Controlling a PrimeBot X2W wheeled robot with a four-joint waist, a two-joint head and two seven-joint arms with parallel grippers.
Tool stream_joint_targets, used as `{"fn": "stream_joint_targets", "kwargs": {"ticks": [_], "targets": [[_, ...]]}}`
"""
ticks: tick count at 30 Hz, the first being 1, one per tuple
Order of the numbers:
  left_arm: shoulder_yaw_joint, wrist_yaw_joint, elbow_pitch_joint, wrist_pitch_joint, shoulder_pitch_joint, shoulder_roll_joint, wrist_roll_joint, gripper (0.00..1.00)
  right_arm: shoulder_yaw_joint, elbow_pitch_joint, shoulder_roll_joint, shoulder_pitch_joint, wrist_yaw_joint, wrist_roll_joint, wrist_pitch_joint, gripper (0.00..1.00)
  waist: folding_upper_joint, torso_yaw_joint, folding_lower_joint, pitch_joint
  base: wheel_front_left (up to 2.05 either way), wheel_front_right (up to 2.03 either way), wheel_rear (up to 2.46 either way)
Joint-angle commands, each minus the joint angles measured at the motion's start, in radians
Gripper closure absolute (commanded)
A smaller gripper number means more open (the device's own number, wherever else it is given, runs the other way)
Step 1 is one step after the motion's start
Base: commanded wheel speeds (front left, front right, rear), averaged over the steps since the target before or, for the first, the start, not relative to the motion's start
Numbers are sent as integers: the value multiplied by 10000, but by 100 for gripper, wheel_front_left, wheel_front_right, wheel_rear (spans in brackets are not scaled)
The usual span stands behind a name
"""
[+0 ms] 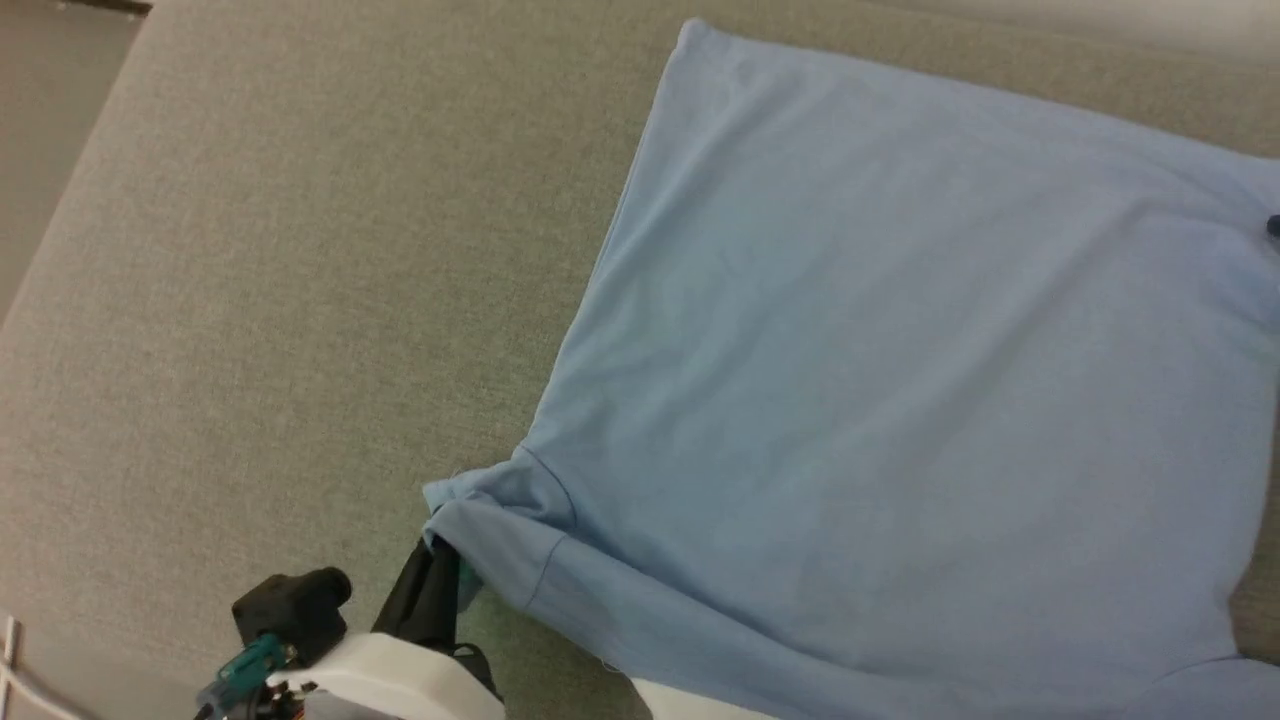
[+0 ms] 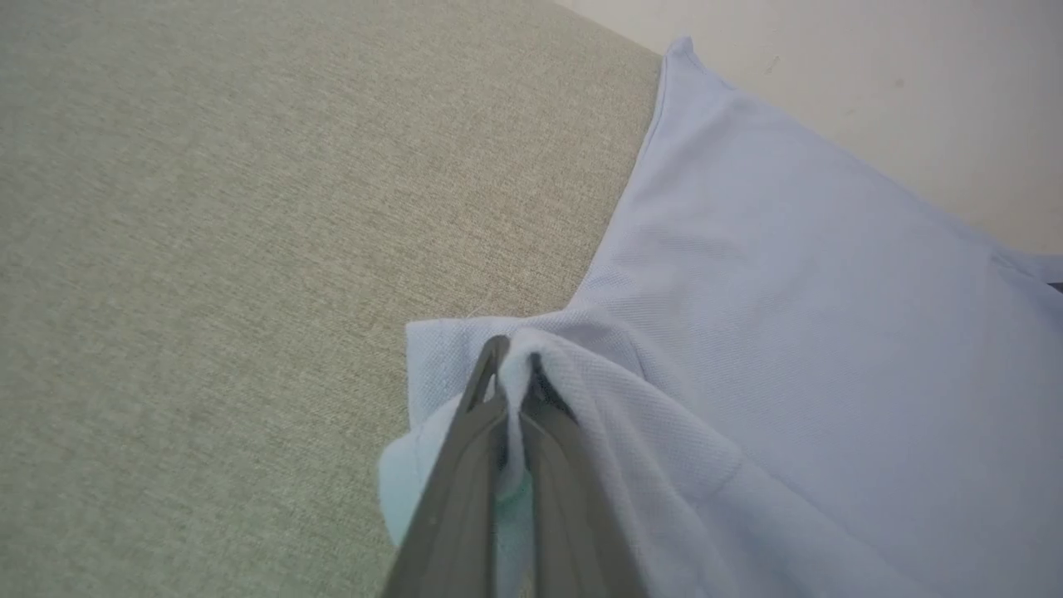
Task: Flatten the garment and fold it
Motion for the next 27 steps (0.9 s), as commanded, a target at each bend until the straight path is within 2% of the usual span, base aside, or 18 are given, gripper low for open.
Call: {"fn": "stream_joint_targets", "kwargs": {"ticks": [1, 8, 11, 15, 18, 22, 27], "targets": [[94, 56, 52, 17, 132, 107, -65, 100, 195, -206, -138, 191, -6, -47, -144, 100, 0, -430, -1, -806, 0, 0, 0], [748, 338, 173, 65, 913, 639, -477, 100, 1484, -2324, -963, 1068, -6, 516, -618, 100, 0, -1366, -1, -2002, 0, 0, 0], [1035, 589, 79, 40, 1392, 776, -653, 100, 2018, -3487, -1481, 2025, -6, 937, -453, 100, 0, -1911, -1, -2435, 0, 0, 0], [1383, 858, -106, 48, 2005, 982, -874, 100, 2144, -4974, -2122, 3755, -6, 1454, -27, 100, 0, -2708, -1, -2813, 0, 0, 0], [1683, 991, -174, 48, 2393, 1168, -1044, 100, 1768, -5918, -2345, 5318, -6, 1695, 325, 100, 0, -3309, -1, -2971, 0, 0, 0], [2111, 1125, -242, 2, 2827, 1380, -1261, 100, 926, -6988, -2315, 7511, -6, 1840, 732, 100, 0, -4047, -1, -3018, 0, 0, 0], [2412, 1245, -342, 55, 3115, 1601, -1399, 100, -636, -8287, -1582, 10302, -6, 1792, 1316, 100, 0, -4622, -1, -2925, 0, 0, 0]]}}
